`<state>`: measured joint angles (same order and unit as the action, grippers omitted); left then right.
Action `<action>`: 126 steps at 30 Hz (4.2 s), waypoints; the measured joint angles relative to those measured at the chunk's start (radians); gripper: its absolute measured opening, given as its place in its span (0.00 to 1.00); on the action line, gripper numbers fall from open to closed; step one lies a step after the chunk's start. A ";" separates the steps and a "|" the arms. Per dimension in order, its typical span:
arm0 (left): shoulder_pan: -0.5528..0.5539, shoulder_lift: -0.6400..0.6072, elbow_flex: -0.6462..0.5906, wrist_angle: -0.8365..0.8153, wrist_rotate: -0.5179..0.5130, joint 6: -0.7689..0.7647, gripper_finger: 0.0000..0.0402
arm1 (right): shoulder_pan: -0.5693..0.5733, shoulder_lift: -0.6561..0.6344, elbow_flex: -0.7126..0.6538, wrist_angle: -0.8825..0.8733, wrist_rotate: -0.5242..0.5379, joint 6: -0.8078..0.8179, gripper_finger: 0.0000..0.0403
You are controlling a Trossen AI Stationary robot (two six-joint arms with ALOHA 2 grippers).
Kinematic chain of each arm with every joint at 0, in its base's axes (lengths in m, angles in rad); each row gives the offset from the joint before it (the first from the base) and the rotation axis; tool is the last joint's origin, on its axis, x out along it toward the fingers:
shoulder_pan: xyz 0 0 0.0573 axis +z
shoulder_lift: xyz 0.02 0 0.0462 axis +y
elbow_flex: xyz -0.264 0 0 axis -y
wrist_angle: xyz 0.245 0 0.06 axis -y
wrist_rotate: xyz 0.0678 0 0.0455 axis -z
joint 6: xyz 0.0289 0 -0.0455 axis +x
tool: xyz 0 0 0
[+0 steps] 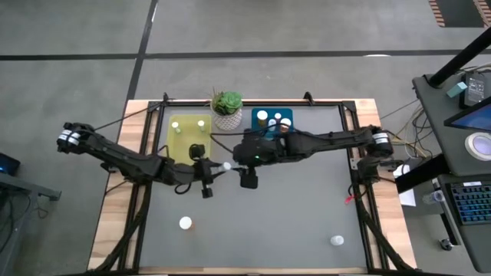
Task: Pick and place medicine bottles into bin by pill shape (circle, oval)
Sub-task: Put the blue tablet bottle into the yellow bin
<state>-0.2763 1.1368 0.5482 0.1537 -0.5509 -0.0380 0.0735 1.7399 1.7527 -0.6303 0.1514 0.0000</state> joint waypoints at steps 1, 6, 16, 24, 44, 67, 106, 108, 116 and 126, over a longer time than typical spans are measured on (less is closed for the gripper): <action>-0.001 -0.011 -0.001 0.008 0.002 0.008 0.22 | 0.004 -0.016 -0.018 0.005 0.001 0.000 0.64; -0.009 -0.041 -0.001 0.087 0.032 0.071 0.21 | 0.024 -0.099 -0.164 0.157 0.006 -0.021 0.62; -0.008 -0.042 -0.001 0.208 0.109 0.132 0.21 | 0.031 -0.178 -0.479 0.641 0.004 -0.049 0.55; -0.007 -0.041 -0.001 0.245 0.110 0.135 0.21 | 0.031 -0.149 -0.606 0.975 -0.055 -0.071 0.52; -0.005 -0.021 -0.001 0.278 0.102 0.156 0.21 | 0.036 -0.022 -0.661 1.365 -0.056 -0.159 0.40; -0.004 -0.038 -0.001 0.220 0.101 0.154 0.46 | 0.038 -0.069 -0.662 1.221 -0.046 -0.154 0.25; 0.080 0.303 0.012 0.658 0.185 0.148 0.50 | 0.024 -0.154 -0.663 0.695 0.009 -0.019 0.25; 0.081 0.310 0.014 0.659 0.184 0.148 0.47 | 0.024 -0.154 -0.663 0.694 0.008 -0.019 0.25; 0.081 0.295 0.014 0.658 0.184 0.149 0.31 | 0.024 -0.154 -0.663 0.695 0.007 -0.019 0.25; 0.081 0.295 0.014 0.654 0.179 0.152 0.23 | 0.024 -0.153 -0.663 0.692 0.007 -0.018 0.25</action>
<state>-0.1955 1.4322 0.5617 0.8082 -0.3717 0.1143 0.0978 1.5867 1.0897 0.0621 0.1585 -0.0177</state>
